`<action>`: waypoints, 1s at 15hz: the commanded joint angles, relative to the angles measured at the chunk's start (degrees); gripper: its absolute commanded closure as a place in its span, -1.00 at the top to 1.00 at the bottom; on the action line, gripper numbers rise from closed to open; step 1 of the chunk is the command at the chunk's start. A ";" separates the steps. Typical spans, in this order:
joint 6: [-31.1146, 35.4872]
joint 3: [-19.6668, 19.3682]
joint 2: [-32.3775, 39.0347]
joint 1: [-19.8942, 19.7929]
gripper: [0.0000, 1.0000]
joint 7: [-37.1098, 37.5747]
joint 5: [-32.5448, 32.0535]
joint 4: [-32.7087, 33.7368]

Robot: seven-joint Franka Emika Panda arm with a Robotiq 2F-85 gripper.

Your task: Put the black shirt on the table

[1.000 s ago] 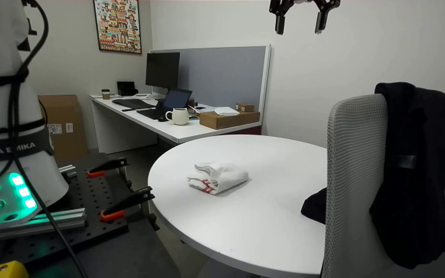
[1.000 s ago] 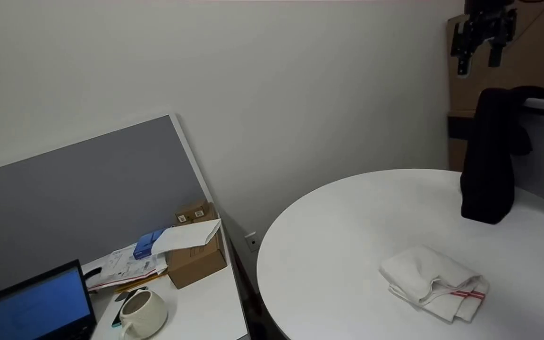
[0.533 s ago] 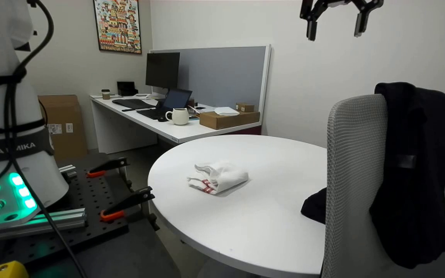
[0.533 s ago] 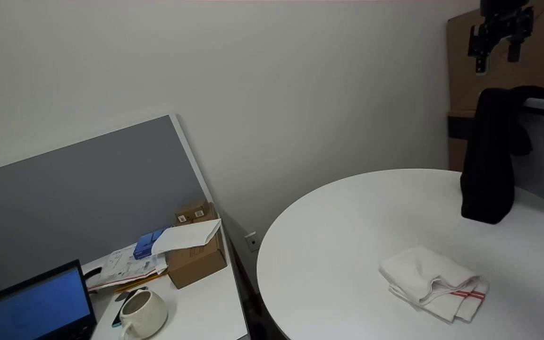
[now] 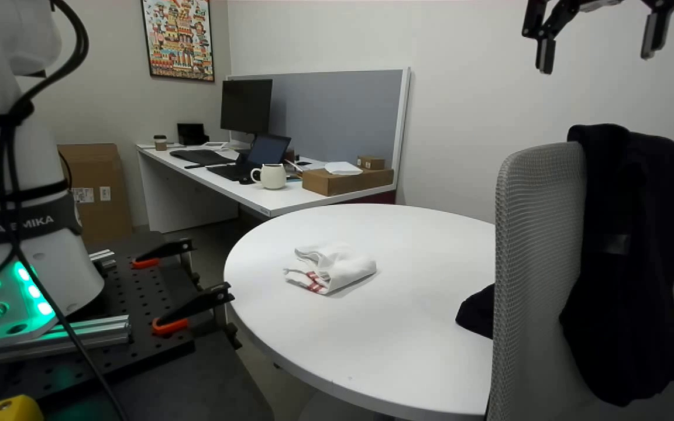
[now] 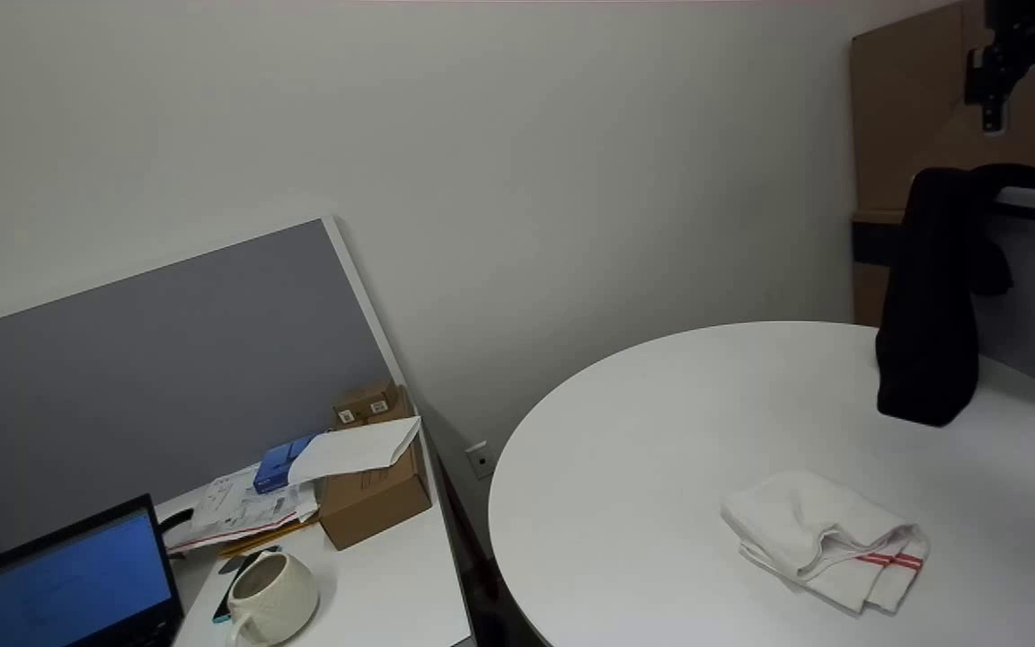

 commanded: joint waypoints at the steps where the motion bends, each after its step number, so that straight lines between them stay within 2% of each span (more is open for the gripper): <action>1: 1.39 0.50 4.77 -3.49 1.00 0.22 2.00 3.51; 5: 1.69 2.19 6.85 -6.54 1.00 -0.24 7.47 3.62; 11: 2.33 5.04 8.75 -8.41 1.00 -0.27 15.68 5.90; 15: 5.87 5.35 9.60 -7.61 1.00 0.22 15.49 7.33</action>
